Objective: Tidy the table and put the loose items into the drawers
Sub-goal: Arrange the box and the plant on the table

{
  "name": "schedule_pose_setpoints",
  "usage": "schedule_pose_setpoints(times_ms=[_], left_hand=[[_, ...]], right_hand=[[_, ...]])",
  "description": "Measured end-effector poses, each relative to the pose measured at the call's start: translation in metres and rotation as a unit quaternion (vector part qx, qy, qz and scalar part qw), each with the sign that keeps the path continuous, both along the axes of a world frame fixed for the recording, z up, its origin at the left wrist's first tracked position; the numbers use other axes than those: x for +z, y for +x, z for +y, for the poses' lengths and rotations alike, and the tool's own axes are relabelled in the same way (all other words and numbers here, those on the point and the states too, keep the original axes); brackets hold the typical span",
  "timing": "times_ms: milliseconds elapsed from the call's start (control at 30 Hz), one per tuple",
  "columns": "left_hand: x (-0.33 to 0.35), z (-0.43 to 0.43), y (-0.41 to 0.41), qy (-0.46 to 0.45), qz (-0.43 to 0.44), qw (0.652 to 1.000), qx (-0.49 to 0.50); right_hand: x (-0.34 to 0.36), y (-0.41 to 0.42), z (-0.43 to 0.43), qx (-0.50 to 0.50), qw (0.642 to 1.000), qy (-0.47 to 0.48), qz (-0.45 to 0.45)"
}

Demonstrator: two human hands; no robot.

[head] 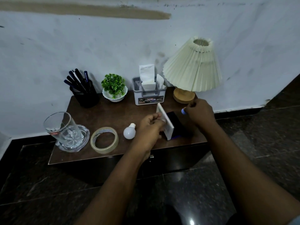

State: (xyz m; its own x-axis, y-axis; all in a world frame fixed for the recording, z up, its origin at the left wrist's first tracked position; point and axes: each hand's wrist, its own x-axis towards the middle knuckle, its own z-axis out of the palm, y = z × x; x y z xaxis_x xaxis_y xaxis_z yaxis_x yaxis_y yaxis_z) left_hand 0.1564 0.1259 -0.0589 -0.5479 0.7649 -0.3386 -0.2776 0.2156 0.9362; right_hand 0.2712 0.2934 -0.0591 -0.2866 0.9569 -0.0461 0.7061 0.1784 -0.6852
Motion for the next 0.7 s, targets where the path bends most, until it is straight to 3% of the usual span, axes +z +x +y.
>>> schedule_pose_setpoints(times_ms=[67,267,333,367,433,600,633,700], left_hand=[[0.002,0.004,0.009,0.036,-0.022,0.998,-0.045],[-0.006,0.011,0.021,0.019,0.046,0.998,-0.047],[-0.012,0.010,0.018,-0.002,0.170,0.984,-0.061],[-0.017,0.009,0.015,-0.027,0.284,0.954,-0.089],[-0.023,0.005,0.015,-0.088,0.460,0.864,-0.184],[-0.038,-0.001,0.023,-0.241,0.516,0.718,-0.401],[-0.038,-0.001,0.022,-0.250,0.517,0.707,-0.413],[-0.034,-0.001,0.018,-0.246,0.507,0.720,-0.404]], right_hand=[[0.002,0.007,0.002,-0.014,1.000,0.012,-0.001],[0.003,0.014,0.002,-0.019,0.999,0.042,0.014],[0.001,0.014,0.003,-0.009,0.998,0.054,0.007],[0.001,0.013,0.002,-0.003,0.998,0.061,0.000],[0.000,0.011,0.002,0.007,0.998,0.068,-0.019],[-0.003,0.005,0.000,0.066,0.994,0.077,-0.037],[-0.003,0.004,-0.002,0.086,0.993,0.079,-0.035],[-0.003,0.001,-0.004,0.126,0.988,0.082,-0.043]])
